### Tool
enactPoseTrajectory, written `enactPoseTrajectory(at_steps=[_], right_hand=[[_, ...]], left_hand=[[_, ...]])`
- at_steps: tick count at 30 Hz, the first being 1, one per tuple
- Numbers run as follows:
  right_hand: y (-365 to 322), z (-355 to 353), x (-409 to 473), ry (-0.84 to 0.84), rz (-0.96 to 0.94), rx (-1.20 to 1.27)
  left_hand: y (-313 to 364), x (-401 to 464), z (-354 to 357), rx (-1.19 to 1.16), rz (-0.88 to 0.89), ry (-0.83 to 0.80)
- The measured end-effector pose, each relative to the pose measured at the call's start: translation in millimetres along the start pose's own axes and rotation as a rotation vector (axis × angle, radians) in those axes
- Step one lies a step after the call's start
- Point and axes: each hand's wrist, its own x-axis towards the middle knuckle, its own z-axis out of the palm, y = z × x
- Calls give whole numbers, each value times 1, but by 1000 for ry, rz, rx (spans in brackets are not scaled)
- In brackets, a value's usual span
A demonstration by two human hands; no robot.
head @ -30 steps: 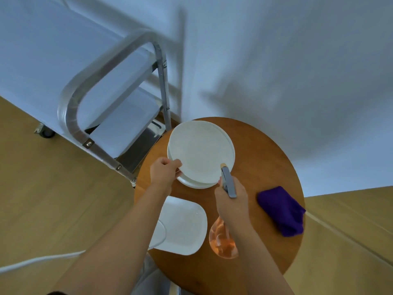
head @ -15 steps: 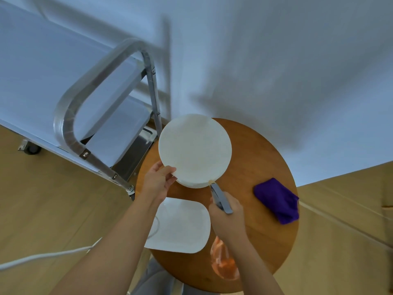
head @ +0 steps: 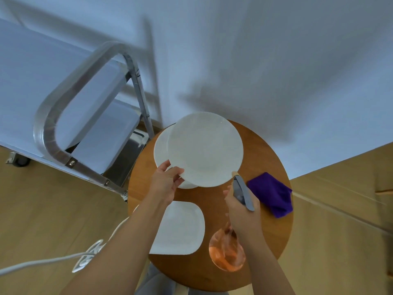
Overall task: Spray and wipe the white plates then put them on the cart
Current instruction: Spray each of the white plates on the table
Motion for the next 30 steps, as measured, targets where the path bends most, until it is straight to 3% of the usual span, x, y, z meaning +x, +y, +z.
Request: enactPoseTrajectory(at_steps=[8,17,23,30], right_hand=[[13,-61,45,79,-21,-13],[41,-110,106,-28,-10,-60],[54,-121,131,-93,-12,-128],[61,-120,139,-116,37,-149]], left_hand=[[-38,8,98,-57,-66,-4],[-113,46,180,-127,-236,157],[-139,81,192,-180,-257,342],[-141,99,186,-123,-246,395]])
